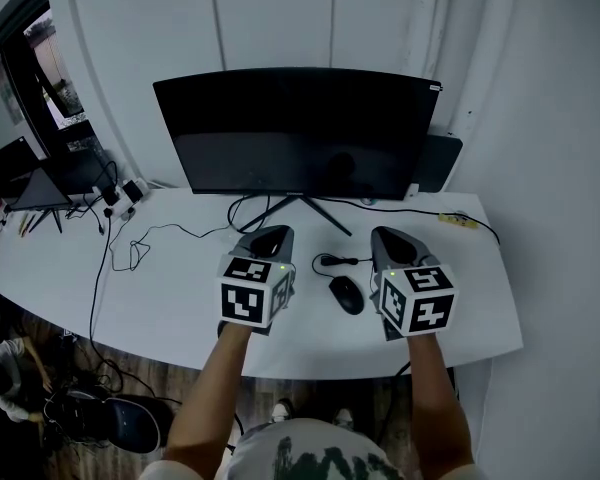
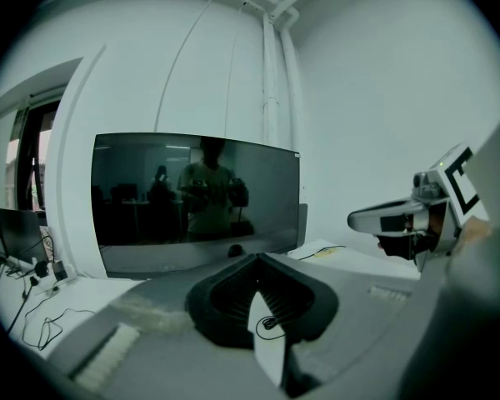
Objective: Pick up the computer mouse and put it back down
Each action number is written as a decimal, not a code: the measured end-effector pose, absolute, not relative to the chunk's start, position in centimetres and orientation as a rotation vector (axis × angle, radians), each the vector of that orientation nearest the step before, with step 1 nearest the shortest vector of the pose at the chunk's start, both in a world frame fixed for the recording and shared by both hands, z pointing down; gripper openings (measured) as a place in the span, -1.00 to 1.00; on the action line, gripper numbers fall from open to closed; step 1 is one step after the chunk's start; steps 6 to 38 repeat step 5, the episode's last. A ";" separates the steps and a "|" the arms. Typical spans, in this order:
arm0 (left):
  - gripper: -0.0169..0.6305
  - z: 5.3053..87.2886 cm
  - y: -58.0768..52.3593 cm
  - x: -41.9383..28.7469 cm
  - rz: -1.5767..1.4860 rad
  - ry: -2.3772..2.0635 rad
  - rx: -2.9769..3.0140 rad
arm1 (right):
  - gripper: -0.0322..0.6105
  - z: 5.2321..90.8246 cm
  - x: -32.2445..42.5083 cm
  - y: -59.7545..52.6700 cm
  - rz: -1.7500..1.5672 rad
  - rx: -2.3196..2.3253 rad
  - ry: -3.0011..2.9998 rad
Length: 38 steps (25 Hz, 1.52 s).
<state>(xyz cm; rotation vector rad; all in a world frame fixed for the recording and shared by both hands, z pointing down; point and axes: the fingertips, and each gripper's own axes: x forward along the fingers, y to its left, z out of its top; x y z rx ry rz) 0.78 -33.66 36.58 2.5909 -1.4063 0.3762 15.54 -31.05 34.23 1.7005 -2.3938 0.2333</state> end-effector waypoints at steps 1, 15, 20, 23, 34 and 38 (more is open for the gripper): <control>-0.94 36.6 -33.7 0.8 0.377 -1.406 2.592 | -0.90 34.2 15.5 -31.1 0.234 1.700 -2.395; -0.94 36.6 -33.6 0.7 0.378 -1.407 2.590 | -0.90 34.3 15.3 -31.0 0.238 1.695 -2.397; -0.94 36.6 -33.6 0.7 0.378 -1.407 2.590 | -0.90 34.3 15.3 -31.0 0.238 1.695 -2.397; -0.94 36.6 -33.6 0.7 0.378 -1.407 2.590 | -0.90 34.3 15.3 -31.0 0.238 1.695 -2.397; -0.94 36.6 -33.6 0.7 0.378 -1.407 2.590 | -0.90 34.3 15.3 -31.0 0.238 1.695 -2.397; -0.94 36.6 -33.6 0.7 0.378 -1.407 2.590 | -0.90 34.3 15.3 -31.0 0.238 1.695 -2.397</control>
